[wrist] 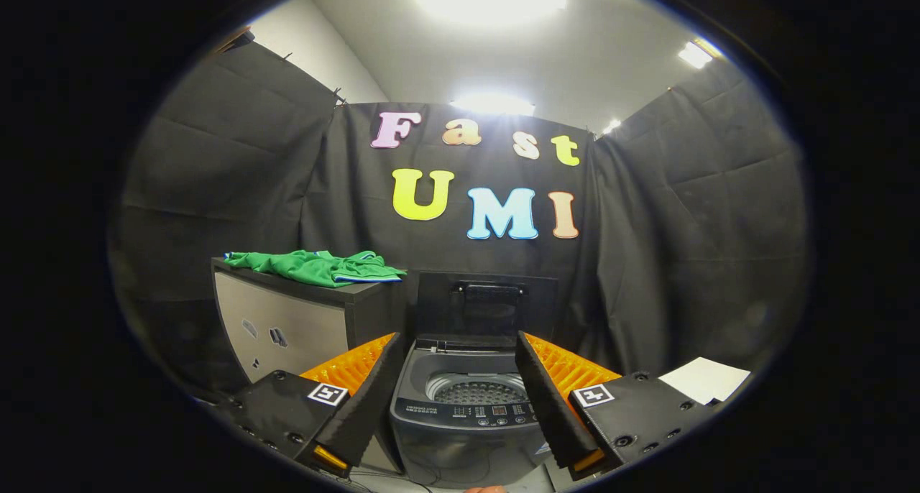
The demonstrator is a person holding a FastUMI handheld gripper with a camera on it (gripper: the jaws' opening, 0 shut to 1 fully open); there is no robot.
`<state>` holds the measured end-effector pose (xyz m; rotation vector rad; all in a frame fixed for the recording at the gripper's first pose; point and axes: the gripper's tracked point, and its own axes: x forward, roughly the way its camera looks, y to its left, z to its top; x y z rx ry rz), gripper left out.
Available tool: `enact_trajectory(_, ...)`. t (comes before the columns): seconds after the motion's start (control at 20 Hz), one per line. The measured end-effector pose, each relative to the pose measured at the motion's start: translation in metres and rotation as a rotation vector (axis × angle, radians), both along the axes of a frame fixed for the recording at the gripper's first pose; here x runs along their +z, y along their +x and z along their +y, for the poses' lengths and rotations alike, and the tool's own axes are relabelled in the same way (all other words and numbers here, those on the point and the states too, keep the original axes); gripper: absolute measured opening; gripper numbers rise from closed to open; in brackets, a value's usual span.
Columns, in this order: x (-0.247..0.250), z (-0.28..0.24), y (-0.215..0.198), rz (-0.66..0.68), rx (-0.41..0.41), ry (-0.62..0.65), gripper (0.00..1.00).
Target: Put the clothes into the washing machine and then close the washing machine lid.
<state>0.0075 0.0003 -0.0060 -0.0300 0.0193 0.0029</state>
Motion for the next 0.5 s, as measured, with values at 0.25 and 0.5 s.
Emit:
enact_trajectory(0.25,-0.0013,-0.0006,0.003,0.005,0.0,-0.004,0.98)
enact_trajectory(0.5,0.0052,-0.0001,0.0066,-0.005,0.001,-0.003,0.98)
